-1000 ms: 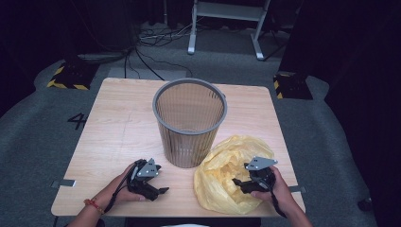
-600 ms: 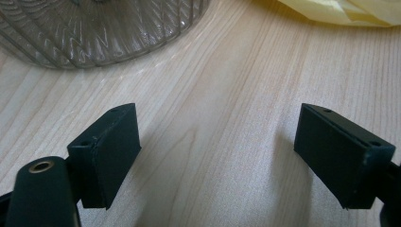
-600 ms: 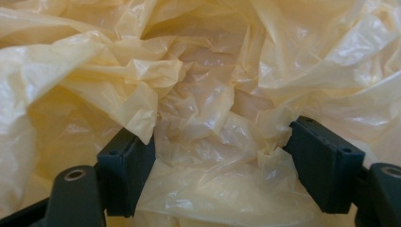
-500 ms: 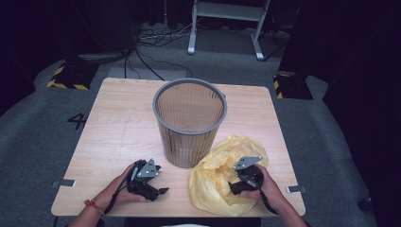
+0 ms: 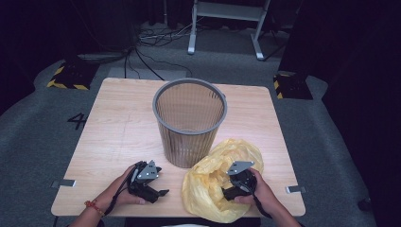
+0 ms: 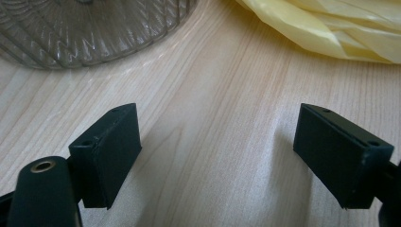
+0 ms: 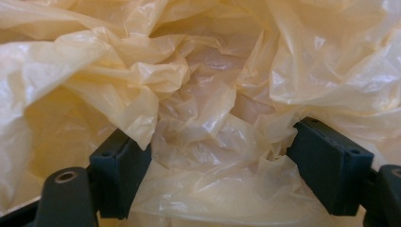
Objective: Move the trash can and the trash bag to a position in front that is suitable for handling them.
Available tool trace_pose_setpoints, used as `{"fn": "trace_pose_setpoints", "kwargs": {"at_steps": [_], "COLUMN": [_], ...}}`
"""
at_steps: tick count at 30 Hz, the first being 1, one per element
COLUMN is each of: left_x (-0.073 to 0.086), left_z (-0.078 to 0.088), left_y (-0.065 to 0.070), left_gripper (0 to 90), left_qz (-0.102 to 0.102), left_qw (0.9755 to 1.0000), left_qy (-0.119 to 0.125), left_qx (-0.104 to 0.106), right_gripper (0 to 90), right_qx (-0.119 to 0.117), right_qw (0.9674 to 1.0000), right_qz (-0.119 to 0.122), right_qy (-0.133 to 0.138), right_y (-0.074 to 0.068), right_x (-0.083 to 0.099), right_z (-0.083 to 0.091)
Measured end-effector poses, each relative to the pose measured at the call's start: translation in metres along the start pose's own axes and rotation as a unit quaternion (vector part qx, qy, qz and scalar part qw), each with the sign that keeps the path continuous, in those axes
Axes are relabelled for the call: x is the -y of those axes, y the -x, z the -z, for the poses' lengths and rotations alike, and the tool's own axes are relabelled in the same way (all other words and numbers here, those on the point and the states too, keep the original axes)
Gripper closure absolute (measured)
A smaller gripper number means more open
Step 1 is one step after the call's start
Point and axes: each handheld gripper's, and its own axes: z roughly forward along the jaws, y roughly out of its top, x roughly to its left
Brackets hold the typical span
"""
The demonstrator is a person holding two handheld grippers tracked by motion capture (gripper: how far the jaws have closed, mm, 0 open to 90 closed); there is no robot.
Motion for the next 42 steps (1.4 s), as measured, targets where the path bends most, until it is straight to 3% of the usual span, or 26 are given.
{"fn": "trace_pose_setpoints", "kwargs": {"at_steps": [5, 9, 15, 18, 21, 24, 28, 31, 33, 35, 40, 42], "left_x": [0.0, -0.001, -0.004, -0.007, -0.009, -0.013, -0.018, -0.021, -0.023, -0.023, -0.025, -0.025], "left_z": [0.003, 0.007, 0.015, 0.017, 0.018, 0.019, 0.013, 0.002, -0.004, -0.006, -0.011, -0.012], "left_y": [0.001, 0.003, 0.005, 0.009, 0.012, 0.021, 0.031, 0.036, 0.038, 0.038, 0.037, 0.035], "left_gripper": [18.7, 19.0, 19.1, 19.2, 19.2, 18.4, 18.6, 21.4, 26.0, 32.1, 60.2, 71.0], "left_qz": [-0.003, 0.009, 0.016, 0.023, 0.019, 0.011, -0.008, -0.015, -0.033, -0.035, -0.055, -0.052], "left_qw": [1.0, 0.9999, 0.9993, 0.998, 0.9976, 0.996, 0.9952, 0.9967, 0.9977, 0.998, 0.9983, 0.9986], "left_qy": [-0.007, 0.009, 0.033, 0.053, 0.06, 0.074, 0.073, 0.054, 0.039, 0.034, 0.012, 0.008], "left_qx": [-0.003, 0.005, 0.01, 0.026, 0.029, 0.048, 0.065, 0.059, 0.045, 0.04, 0.015, 0.009], "right_gripper": [21.0, 20.8, 19.4, 19.1, 18.8, 18.2, 17.9, 17.9, 17.9, 17.9, 17.9, 18.4], "right_qx": [-0.005, 0.002, -0.001, 0.0, 0.0, 0.002, 0.003, 0.003, 0.004, 0.004, 0.003, 0.001], "right_qw": [1.0, 1.0, 1.0, 1.0, 1.0, 1.0, 1.0, 1.0, 1.0, 1.0, 1.0, 1.0], "right_qz": [0.004, -0.005, 0.002, 0.002, 0.001, -0.001, -0.003, -0.004, -0.004, -0.004, -0.003, -0.004], "right_qy": [-0.001, -0.004, -0.008, -0.009, -0.008, -0.006, -0.003, -0.002, -0.002, -0.001, 0.002, 0.001], "right_y": [-0.01, -0.016, -0.023, -0.025, -0.027, -0.031, -0.034, -0.034, -0.034, -0.034, -0.034, -0.034], "right_x": [-0.005, -0.01, -0.02, -0.024, -0.026, -0.031, -0.034, -0.033, -0.033, -0.033, -0.032, -0.032], "right_z": [-0.004, -0.007, -0.014, -0.017, -0.019, -0.024, -0.026, -0.026, -0.026, -0.026, -0.026, -0.025]}}
